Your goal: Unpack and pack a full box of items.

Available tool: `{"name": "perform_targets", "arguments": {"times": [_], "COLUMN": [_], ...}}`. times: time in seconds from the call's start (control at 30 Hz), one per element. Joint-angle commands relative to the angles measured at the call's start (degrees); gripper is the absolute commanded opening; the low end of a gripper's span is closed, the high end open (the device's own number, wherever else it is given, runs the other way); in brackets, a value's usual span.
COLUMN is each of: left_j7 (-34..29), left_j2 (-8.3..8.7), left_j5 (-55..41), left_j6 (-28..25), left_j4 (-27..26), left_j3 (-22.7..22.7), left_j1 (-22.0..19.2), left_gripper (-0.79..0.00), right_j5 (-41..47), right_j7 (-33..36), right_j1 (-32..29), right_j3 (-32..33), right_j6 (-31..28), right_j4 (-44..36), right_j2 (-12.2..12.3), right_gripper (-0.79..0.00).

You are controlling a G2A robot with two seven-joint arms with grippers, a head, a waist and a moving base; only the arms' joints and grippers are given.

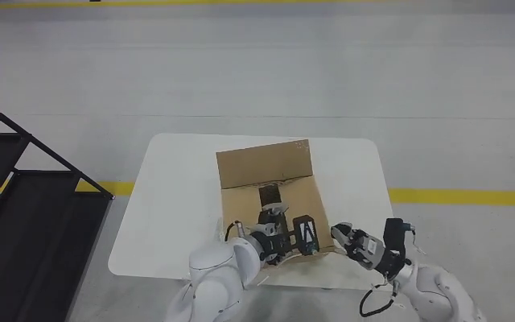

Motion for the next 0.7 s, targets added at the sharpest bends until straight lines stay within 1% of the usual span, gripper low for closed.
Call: {"name": "perform_targets", "arguments": {"times": [0.0,0.1,0.37,0.5,0.6,0.67], "left_j7": [-0.22,-0.62,-3.79,-4.42,-4.1,-3.65], "left_j2": [0.22,0.6,1.34,1.45,1.47,1.44], "left_j5": [-0.45,-1.46,-5.62,-6.92,-7.01,-7.11], "left_j6": [0.22,0.62,3.8,6.74,9.8,12.08], "left_j4": [-0.4,-0.83,-1.6,-1.55,-0.92,-0.28], "left_j3": [-0.19,-0.91,-4.28,-5.1,-5.04,-4.86], "left_j1": [0.2,0.52,1.82,1.94,2.06,2.08], "left_gripper": [0.0,0.0,0.0,0.0,0.0,0.0], "right_j5": [-0.83,-2.74,-7.19,-9.07,-7.24,-4.33], "right_j7": [0.62,1.63,1.06,0.08,-5.26,-10.53], "right_j1": [-0.42,-1.14,-2.94,-2.73,-2.94,-3.7], "right_j3": [-0.04,-0.28,-2.04,-2.75,-1.6,0.17], "right_j6": [-1.51,-3.85,-3.66,-2.37,0.32,3.36], "right_j4": [0.27,0.88,2.98,3.92,3.97,4.32], "right_j2": [0.13,0.37,0.82,0.76,0.52,0.29], "right_gripper": [-0.785,-0.785,-0.785,-0.785,-0.785,-0.785]}}
